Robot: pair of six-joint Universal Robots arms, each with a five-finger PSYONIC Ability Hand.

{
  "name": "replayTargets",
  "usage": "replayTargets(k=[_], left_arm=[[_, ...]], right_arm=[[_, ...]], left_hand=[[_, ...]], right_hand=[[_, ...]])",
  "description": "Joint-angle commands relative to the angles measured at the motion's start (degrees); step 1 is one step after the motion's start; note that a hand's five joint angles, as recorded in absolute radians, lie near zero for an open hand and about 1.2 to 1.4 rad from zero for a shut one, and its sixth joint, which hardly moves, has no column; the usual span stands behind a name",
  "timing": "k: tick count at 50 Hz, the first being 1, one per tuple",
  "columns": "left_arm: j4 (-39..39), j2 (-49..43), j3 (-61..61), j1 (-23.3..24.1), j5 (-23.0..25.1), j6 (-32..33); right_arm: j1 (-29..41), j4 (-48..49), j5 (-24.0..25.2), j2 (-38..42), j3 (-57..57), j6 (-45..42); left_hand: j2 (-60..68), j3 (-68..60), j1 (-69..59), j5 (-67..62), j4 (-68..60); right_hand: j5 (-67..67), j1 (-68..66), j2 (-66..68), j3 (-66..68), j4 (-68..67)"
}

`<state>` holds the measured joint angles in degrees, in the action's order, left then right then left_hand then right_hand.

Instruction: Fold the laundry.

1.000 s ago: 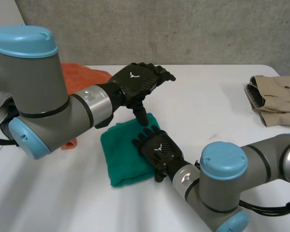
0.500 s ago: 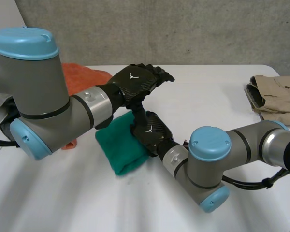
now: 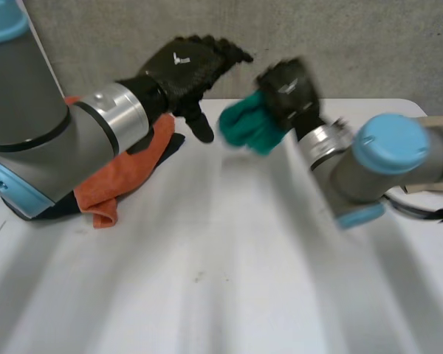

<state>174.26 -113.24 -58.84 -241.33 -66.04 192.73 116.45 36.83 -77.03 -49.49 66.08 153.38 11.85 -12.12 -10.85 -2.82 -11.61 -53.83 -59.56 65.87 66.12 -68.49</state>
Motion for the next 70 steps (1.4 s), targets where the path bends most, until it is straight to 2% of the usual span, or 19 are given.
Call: replayTargets(k=[1,8,16,20,27,31,35,38,41,42,49,53,57,58,60,61,65,68,70], left_arm=[[2.75,2.15,0.04,-0.02,-0.58,-3.32],[2.75,1.80,-0.49,0.15,-0.58,-3.59],[2.75,1.27,-1.80,0.50,-0.58,-3.59],[2.75,0.39,-2.07,0.77,-0.67,-3.59],[2.75,-0.49,-2.33,1.73,-0.67,-3.59],[2.75,-0.75,-2.33,2.44,-0.76,-3.59],[2.57,-0.75,-2.42,2.70,-0.84,-3.59],[2.49,-0.67,-2.42,3.14,-1.02,-3.59],[2.40,-0.40,-2.42,3.93,-1.55,-3.59],[2.49,-0.40,-2.42,4.19,-1.55,-3.59],[2.31,0.04,-2.51,6.30,-1.55,-3.68],[2.49,0.39,-3.39,6.83,-1.37,-3.59],[2.66,1.79,-3.30,6.83,-1.37,-3.59],[2.75,2.32,-3.21,6.75,-1.37,-3.68],[2.92,3.81,-2.69,6.31,-1.55,-3.59],[2.93,4.34,-2.51,6.13,-1.63,-3.68],[3.45,6.45,-0.14,4.73,-4.70,-3.59],[3.63,7.16,1.44,1.13,-11.29,-2.63],[3.80,7.07,1.45,-4.22,-16.56,-0.35]], right_arm=[[-13.59,7.99,0.47,-1.40,-3.84,4.81],[-26.17,8.53,3.37,4.30,-10.87,11.05],[-38.48,8.09,13.99,21.69,-24.76,16.33],[-42.08,7.91,19.79,27.50,-26.18,17.56],[-47.98,7.91,29.19,28.66,-21.44,19.75],[-48.77,8.61,31.93,27.26,-19.50,24.40],[-49.39,9.66,31.85,26.38,-18.45,26.18],[-49.57,9.67,31.50,25.50,-16.95,26.27],[-50.44,8.27,30.54,21.38,-13.80,26.27],[-51.06,7.83,30.19,20.06,-12.48,26.27],[-55.89,-1.57,29.74,7.93,-4.30,23.64],[-57.65,-10.00,28.69,3.62,-3.24,14.51],[-58.01,-18.27,22.03,-2.61,-3.50,-1.03],[-57.66,-19.93,17.66,-4.89,-3.85,-7.59],[-57.22,-19.86,12.98,-6.84,-4.29,-13.17],[-55.39,-18.91,9.30,-7.98,-4.55,-17.37],[-43.55,-12.86,6.90,-10.70,-4.56,-16.72],[-36.85,-8.71,7.24,-13.69,-2.72,-14.26],[-32.71,-6.42,7.24,-17.21,0.18,-12.50]], left_hand=[[-1.63,1.90,0.64,2.60,1.40],[-1.46,1.73,0.47,2.43,1.23],[-1.30,1.57,0.30,2.26,1.06],[-1.30,1.57,0.30,2.26,1.06],[-1.30,1.57,0.30,2.26,1.06],[-1.13,1.40,0.13,2.10,0.89],[-1.13,1.40,0.13,2.10,0.89],[-1.13,1.40,0.13,2.10,0.89],[-1.13,1.40,0.13,2.10,0.89],[-1.13,1.40,0.13,2.10,0.89],[-1.13,1.40,0.13,2.10,0.89],[-1.30,1.57,0.30,2.26,1.06],[-1.46,1.73,0.47,2.43,1.23],[-1.46,1.73,0.47,2.43,1.23],[-1.63,1.90,0.64,2.60,1.40],[-1.63,1.90,0.64,2.60,1.40],[-1.30,1.57,0.30,2.27,1.06],[-1.63,1.90,0.64,2.60,1.40],[-1.80,2.07,0.81,2.77,1.57]], right_hand=[[-16.17,-20.44,14.13,13.88,-11.51],[-16.17,-20.44,14.13,13.88,-11.51],[-16.17,-20.44,14.13,13.88,-11.51],[-16.17,-20.44,14.13,13.88,-11.51],[-16.17,-20.44,14.13,13.88,-11.51],[-16.17,-20.44,14.13,13.88,-11.51],[-15.73,-20.00,13.69,13.44,-11.07],[1.21,-3.06,-3.26,-3.50,5.87],[48.22,43.94,-50.26,-50.51,52.88],[53.83,49.56,-55.87,-56.12,58.49],[53.83,49.56,-55.87,-56.12,58.49],[53.83,49.56,-55.87,-56.12,58.49],[53.83,49.56,-55.87,-56.12,58.49],[53.83,49.56,-55.87,-56.12,58.49],[53.83,49.56,-55.87,-56.12,58.49],[53.83,49.56,-55.87,-56.12,58.49],[53.83,49.56,-55.87,-56.12,58.49],[53.83,49.56,-55.87,-56.12,58.49],[53.83,49.56,-55.87,-56.12,58.49]])
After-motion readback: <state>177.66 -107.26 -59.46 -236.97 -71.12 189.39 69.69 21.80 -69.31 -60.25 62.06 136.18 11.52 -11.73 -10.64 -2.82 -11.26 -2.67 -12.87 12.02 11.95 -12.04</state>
